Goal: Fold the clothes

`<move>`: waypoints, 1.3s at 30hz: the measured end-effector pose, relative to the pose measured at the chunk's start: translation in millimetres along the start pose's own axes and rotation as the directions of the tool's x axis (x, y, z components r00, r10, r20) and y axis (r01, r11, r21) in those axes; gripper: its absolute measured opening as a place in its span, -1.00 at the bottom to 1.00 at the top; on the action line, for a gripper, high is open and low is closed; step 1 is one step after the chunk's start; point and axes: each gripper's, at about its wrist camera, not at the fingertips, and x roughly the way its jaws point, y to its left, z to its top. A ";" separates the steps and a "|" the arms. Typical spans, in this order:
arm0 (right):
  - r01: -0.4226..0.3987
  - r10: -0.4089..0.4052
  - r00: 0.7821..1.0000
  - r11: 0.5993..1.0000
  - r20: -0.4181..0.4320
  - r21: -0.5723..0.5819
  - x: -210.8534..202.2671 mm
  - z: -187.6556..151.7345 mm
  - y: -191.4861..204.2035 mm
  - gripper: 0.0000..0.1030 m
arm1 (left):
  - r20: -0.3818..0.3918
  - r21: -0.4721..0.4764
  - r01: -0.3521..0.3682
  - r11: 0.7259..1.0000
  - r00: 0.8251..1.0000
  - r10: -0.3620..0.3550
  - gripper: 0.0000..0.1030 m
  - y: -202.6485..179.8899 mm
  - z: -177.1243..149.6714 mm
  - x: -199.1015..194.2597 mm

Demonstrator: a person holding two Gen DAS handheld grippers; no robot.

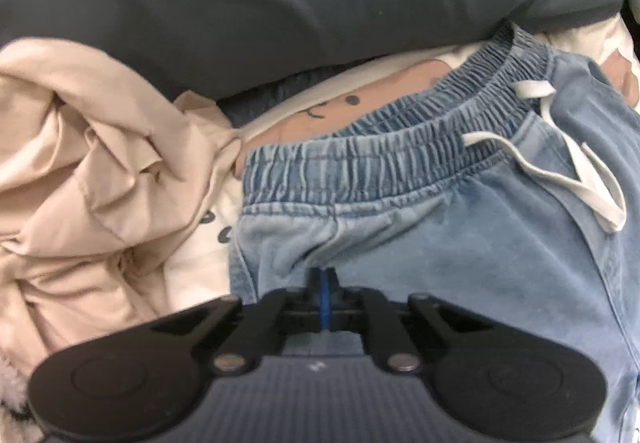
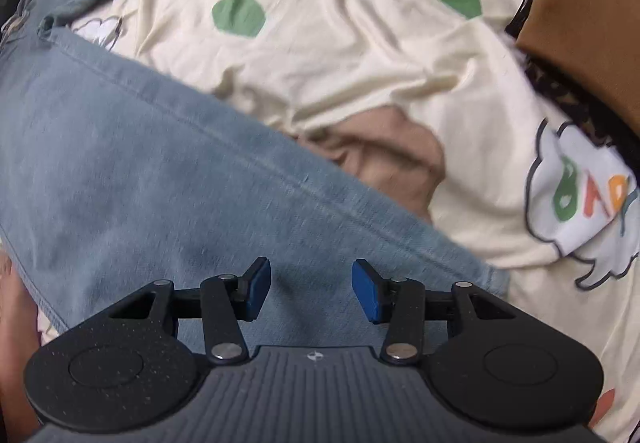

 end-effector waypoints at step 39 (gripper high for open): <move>0.001 0.073 0.922 0.982 0.380 -0.191 -5.4 231.2 75.7 0.01 | 0.002 0.190 0.343 0.920 0.937 -0.350 -0.30 -234.9 48.2 -32.6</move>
